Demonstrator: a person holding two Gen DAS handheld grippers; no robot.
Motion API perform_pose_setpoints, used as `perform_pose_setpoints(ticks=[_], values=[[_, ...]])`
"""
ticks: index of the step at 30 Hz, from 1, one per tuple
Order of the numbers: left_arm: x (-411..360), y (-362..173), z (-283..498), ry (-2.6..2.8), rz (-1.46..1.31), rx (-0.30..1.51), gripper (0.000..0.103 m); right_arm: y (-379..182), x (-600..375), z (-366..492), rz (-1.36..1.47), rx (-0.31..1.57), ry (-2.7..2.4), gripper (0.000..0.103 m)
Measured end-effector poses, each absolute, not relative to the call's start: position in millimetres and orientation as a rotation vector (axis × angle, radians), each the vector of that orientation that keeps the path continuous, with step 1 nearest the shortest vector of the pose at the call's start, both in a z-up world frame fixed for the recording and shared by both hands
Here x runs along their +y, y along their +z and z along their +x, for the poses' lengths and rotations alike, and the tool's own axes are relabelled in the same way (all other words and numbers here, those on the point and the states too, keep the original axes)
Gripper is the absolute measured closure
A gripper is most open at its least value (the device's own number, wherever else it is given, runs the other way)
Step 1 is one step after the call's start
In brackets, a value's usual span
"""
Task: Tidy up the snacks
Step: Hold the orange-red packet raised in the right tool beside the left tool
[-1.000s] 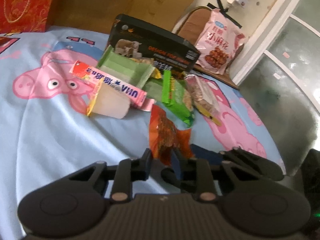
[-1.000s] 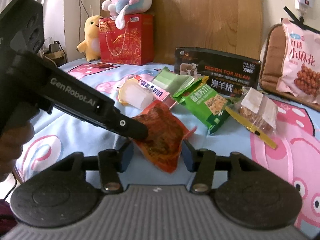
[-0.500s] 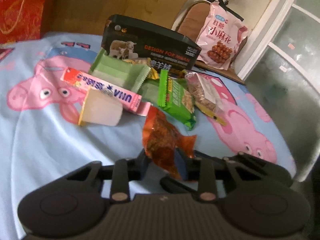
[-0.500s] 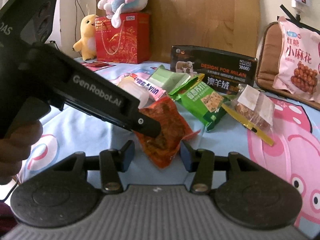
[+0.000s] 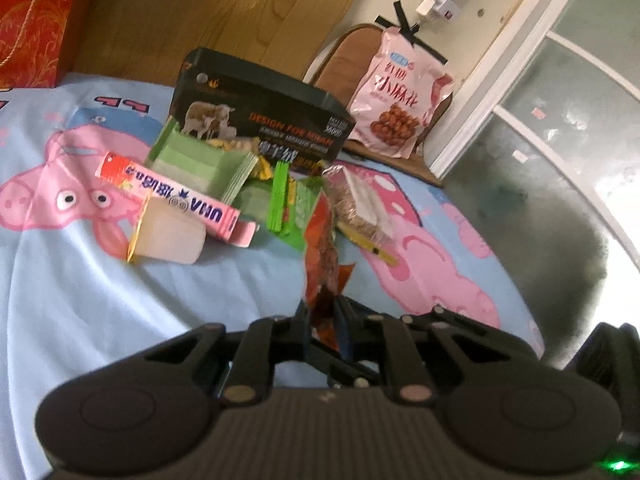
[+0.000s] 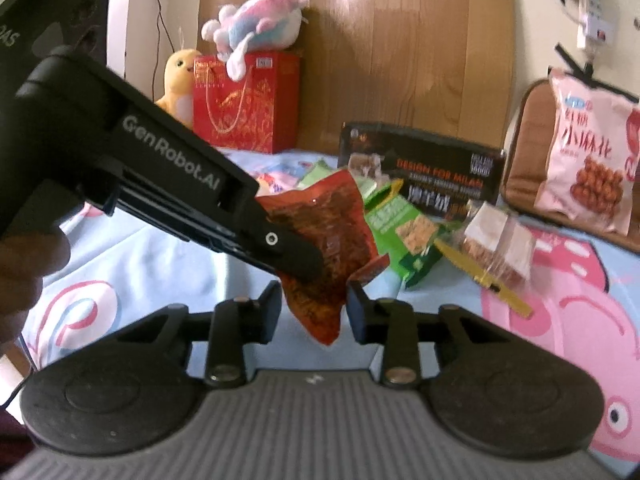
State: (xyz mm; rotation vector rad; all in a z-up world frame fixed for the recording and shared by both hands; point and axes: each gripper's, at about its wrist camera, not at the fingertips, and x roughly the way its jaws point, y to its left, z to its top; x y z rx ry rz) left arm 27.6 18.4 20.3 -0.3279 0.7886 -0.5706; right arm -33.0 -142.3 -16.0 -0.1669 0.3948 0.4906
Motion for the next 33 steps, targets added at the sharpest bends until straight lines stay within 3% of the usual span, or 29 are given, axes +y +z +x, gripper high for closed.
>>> perform_pose_setpoints(ticks=[33], values=[[18.3, 17.1, 30.7, -0.57, -0.333, 0.8, 0.091, -16.2, -140.9, -28.5, -0.182, 0.386, 0.487, 0.066]])
